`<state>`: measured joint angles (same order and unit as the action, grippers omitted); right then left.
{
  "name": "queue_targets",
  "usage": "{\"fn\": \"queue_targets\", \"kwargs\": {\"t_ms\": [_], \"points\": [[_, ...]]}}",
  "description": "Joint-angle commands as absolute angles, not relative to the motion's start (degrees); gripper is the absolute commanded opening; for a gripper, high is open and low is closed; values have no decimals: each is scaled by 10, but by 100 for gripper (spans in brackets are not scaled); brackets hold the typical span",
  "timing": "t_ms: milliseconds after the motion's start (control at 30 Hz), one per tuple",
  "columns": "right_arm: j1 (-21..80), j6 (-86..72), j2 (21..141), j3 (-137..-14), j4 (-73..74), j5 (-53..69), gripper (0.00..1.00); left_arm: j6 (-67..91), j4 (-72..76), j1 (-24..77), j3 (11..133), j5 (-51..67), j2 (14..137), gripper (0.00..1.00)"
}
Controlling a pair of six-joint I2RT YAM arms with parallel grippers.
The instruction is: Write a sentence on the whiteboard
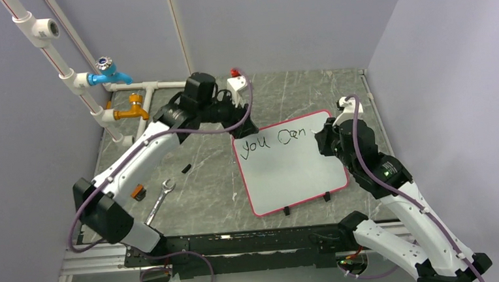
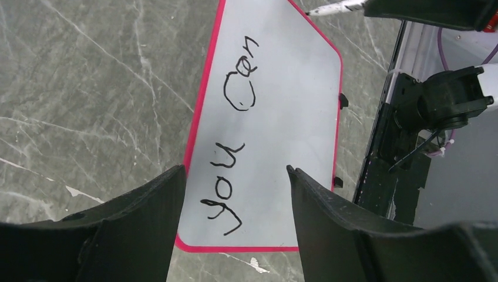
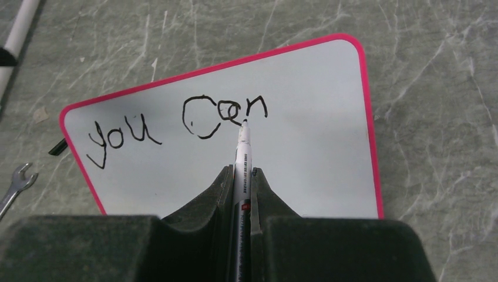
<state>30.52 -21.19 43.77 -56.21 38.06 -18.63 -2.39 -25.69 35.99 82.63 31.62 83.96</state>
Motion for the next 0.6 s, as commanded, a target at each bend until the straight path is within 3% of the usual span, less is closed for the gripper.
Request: {"fn": "queue_targets", "kwargs": {"t_ms": [0, 267, 567], "points": [[303, -213, 420, -557, 352, -158, 0, -74, -375, 329, 947, 391, 902, 69], [303, -210, 409, -549, 341, -134, 0, -116, -490, 300, 1085, 528, 1072, 69], [303, -212, 397, -545, 343, -126, 0, -92, -483, 302, 1126, 559, 1162, 68]]}}
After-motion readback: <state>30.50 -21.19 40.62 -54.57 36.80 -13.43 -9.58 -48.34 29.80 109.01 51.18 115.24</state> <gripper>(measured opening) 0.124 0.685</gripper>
